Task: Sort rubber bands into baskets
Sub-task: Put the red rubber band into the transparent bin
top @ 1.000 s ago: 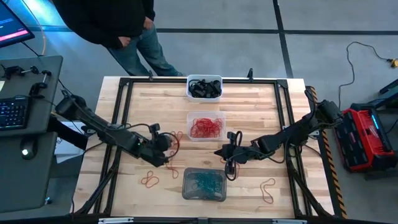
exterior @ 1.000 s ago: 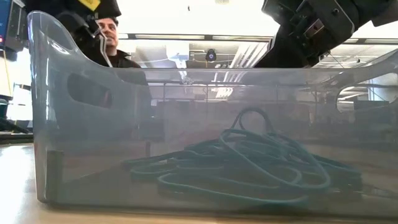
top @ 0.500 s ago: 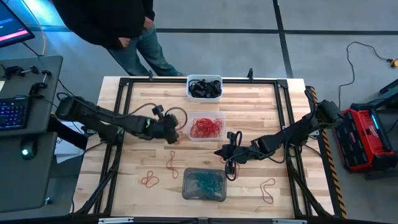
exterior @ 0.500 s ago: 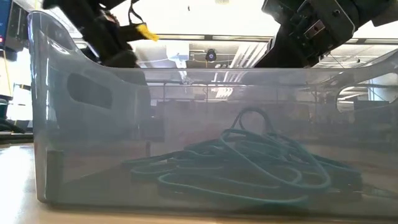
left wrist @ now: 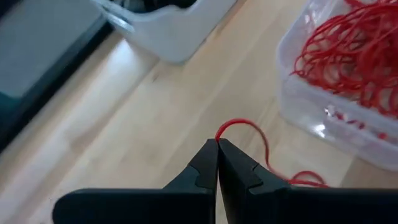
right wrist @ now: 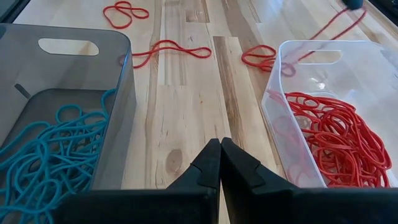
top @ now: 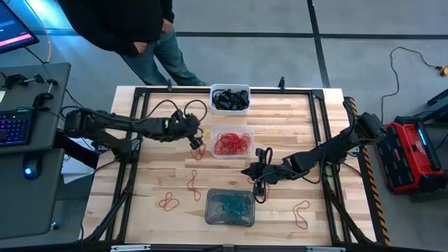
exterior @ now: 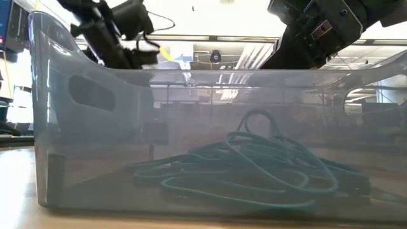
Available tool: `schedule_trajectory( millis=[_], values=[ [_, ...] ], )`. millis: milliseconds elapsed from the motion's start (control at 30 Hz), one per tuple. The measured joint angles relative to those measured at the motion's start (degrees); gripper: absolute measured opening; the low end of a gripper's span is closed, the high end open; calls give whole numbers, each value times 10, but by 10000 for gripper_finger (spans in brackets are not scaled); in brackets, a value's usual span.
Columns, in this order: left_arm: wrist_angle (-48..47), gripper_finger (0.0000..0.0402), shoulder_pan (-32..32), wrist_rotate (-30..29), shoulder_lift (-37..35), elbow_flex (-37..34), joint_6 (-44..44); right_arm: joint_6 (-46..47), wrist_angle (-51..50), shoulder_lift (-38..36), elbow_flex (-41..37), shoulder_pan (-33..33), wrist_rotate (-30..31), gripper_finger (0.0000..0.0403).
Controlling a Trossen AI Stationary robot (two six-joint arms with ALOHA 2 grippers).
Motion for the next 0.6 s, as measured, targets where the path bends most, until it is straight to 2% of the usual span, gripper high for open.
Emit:
schedule_trajectory(
  millis=[200, 400, 600],
  values=[
    [56, 0, 50, 48, 0, -51, -7, 0, 0, 0, 0, 0, 0, 0],
    [97, 0, 80, 122, 0, -78, 8, 0, 0, 0, 0, 0, 0, 0],
    [105, 13, 77, 129, 0, -78, 47, 0, 0, 0, 0, 0, 0, 0]
  ],
)
